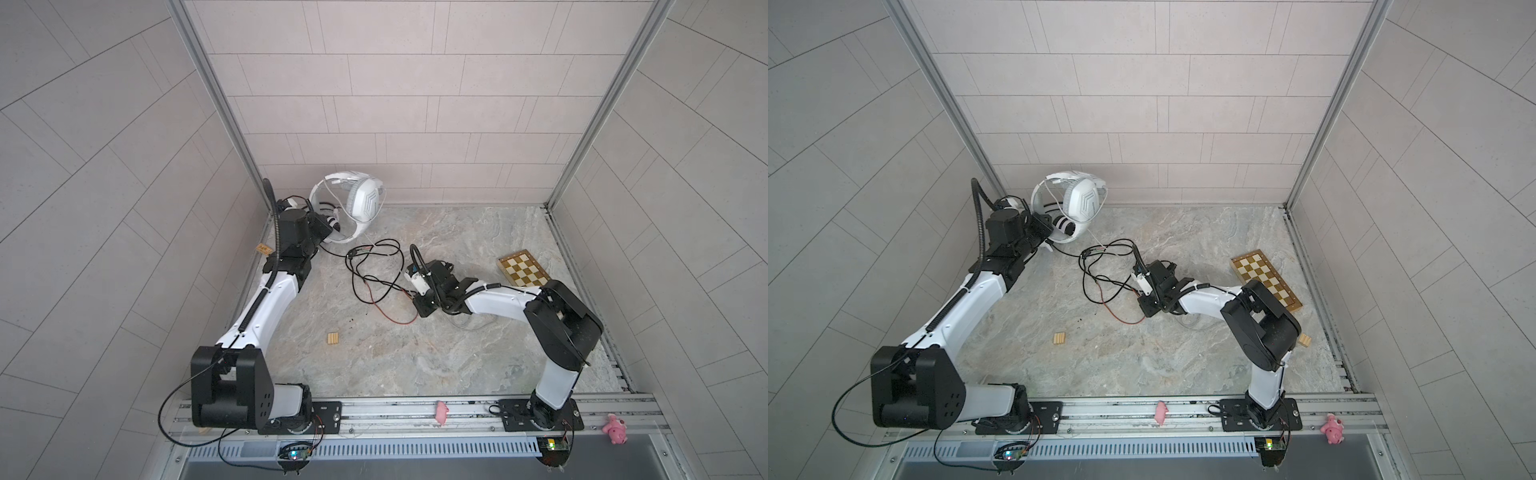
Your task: Wrap the headphones
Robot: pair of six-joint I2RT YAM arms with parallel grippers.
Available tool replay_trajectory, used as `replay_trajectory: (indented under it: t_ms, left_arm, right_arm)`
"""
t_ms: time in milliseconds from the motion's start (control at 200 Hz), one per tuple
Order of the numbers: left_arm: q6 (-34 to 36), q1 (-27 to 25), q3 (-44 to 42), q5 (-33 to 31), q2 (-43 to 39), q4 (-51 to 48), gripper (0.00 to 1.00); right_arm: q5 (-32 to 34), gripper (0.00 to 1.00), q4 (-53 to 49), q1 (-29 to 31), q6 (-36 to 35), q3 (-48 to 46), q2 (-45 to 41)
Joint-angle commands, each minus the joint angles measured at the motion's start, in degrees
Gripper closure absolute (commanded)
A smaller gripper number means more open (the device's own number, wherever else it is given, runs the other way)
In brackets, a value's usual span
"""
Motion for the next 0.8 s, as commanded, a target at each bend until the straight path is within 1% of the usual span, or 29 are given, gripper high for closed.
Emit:
replay_trajectory:
  t_ms: [0,130,245,355,415,475,530,615,711,796]
  left_arm:
    - [-0.8,0.4,2.3,0.2,-1.5,5.1,1.0]
    - [-1.1,0.4,2.3,0.5,-1.0,5.0,1.0]
    - [-1.2,0.3,2.4,0.9,-1.0,5.1,1.0]
    - [-1.3,0.3,2.3,0.9,-0.8,5.1,1.0]
    - [-1.4,0.3,2.1,0.7,-0.6,5.3,1.0]
    - [-1.3,0.3,2.1,0.4,-0.3,5.3,1.0]
    - [-1.0,0.3,2.0,-0.2,0.1,4.9,1.0]
    - [-0.4,0.4,1.9,-1.8,0.4,4.0,1.0]
    - [0.5,0.8,1.9,-3.2,0.8,3.2,1.0]
    - [0.7,1.1,2.0,-3.3,1.1,3.0,1.0]
  right_arm:
    - [-0.2,0.98,-2.9,-0.2,-1.0,-0.1,-4.0]
    - [-0.2,1.0,-3.5,-0.2,-1.3,-0.5,-5.2]
    - [-1.0,0.98,-3.9,-0.3,-1.2,0.1,-5.2]
    - [-2.0,1.0,-5.6,-0.1,-1.2,1.3,-5.0]
    - [-1.9,1.0,-6.9,1.1,-1.2,2.3,-5.5]
    - [-1.3,1.0,-9.0,3.6,-1.7,3.1,-6.4]
    - [0.6,1.0,-10.9,6.8,-2.2,2.4,-8.3]
    - [4.3,1.0,-11.5,10.9,-1.4,-1.0,-12.7]
    - [4.8,1.0,-12.2,12.7,-0.5,-4.1,-18.2]
    - [7.4,1.0,-15.3,13.5,-0.9,-5.4,-22.9]
